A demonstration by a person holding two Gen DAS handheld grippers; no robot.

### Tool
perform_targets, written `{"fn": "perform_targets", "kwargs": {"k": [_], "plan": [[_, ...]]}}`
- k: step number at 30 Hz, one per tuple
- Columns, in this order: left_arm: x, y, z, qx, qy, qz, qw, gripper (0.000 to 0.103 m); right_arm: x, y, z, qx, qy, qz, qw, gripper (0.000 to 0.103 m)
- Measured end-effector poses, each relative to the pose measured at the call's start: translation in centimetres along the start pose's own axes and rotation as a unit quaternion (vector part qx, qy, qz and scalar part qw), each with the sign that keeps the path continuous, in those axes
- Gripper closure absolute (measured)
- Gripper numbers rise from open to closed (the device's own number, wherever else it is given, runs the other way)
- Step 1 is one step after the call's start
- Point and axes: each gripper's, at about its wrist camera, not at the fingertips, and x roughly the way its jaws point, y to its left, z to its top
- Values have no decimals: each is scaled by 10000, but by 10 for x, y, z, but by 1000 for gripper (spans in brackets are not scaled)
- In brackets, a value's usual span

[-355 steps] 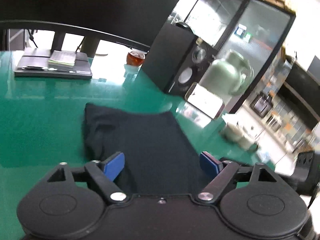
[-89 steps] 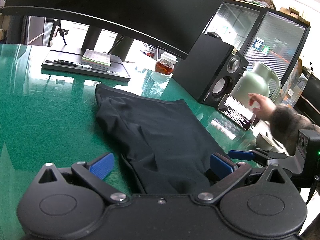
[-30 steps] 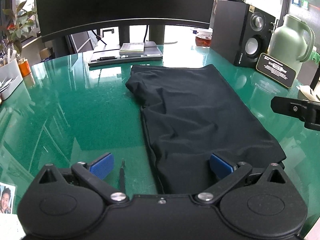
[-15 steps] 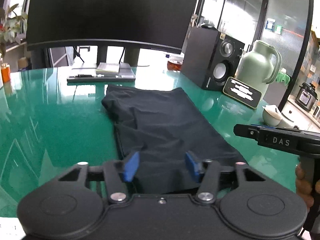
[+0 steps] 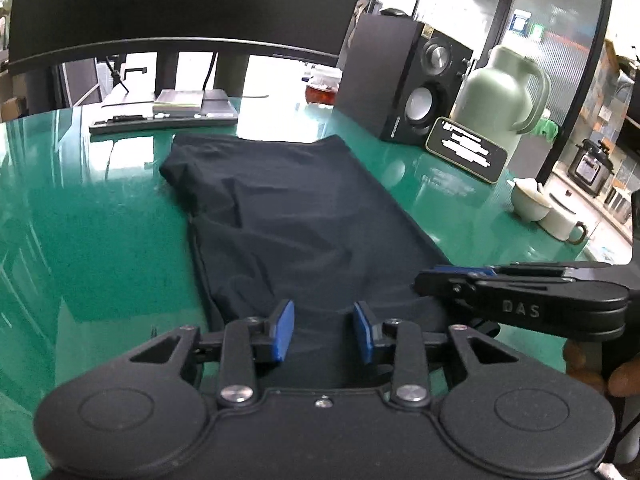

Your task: Fold clothes

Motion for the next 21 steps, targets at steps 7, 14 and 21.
{"fn": "perform_targets", "kwargs": {"k": [7, 14, 21], "plan": [[-12, 21, 9, -168, 201, -292, 9992, 66, -14, -10, 7, 163, -49, 69, 9998, 92], [-5, 54, 59, -496, -351, -204, 9979, 57, 16, -6, 42, -42, -153, 123, 9998, 92], [51, 77, 85, -778, 95, -491, 9957, 57, 63, 0, 61, -175, 146, 235, 9995, 92]]}}
